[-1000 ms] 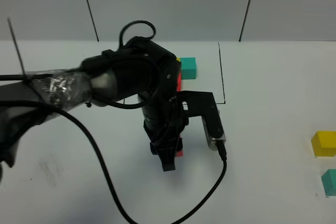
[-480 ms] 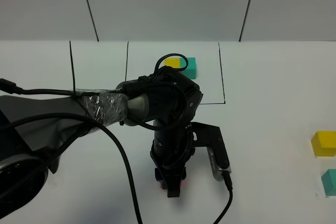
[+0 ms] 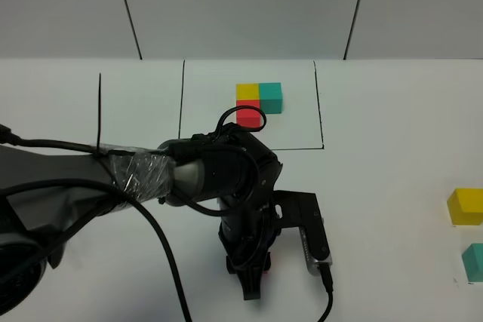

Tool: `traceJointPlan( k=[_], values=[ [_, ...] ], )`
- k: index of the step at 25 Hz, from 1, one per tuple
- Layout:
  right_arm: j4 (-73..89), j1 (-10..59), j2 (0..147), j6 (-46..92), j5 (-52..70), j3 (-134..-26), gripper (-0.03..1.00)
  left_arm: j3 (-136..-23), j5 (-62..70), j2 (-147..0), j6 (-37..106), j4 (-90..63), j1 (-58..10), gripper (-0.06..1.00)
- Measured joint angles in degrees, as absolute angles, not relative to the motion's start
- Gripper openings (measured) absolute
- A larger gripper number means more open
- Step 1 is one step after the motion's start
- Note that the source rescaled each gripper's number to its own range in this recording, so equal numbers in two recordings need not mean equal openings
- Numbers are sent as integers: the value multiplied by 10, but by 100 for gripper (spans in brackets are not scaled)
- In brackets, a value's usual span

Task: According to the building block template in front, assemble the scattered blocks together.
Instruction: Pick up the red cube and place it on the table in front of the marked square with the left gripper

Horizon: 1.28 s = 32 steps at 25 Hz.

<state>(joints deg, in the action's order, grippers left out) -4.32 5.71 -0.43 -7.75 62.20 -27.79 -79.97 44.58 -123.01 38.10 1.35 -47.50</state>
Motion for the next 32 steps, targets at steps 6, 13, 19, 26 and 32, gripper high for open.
traceJointPlan(
  k=[6,13,19,26,32],
  values=[
    [-43,57,-4,-78,622,-278,0,-767,417,-1215,381,22,-475,0],
    [-43,57,-4,-78,622,-278,0,-767,418,-1214,381,25,-475,0],
    [-43,57,-4,-78,622,-278,0,-767,418,-1214,381,25,-475,0],
    [-43,57,-4,-78,622,-278,0,-766,419,-1202,375,29,-475,53],
    [-43,57,-4,-78,622,-278,0,-766,427,-1126,321,40,-475,99]
  ],
)
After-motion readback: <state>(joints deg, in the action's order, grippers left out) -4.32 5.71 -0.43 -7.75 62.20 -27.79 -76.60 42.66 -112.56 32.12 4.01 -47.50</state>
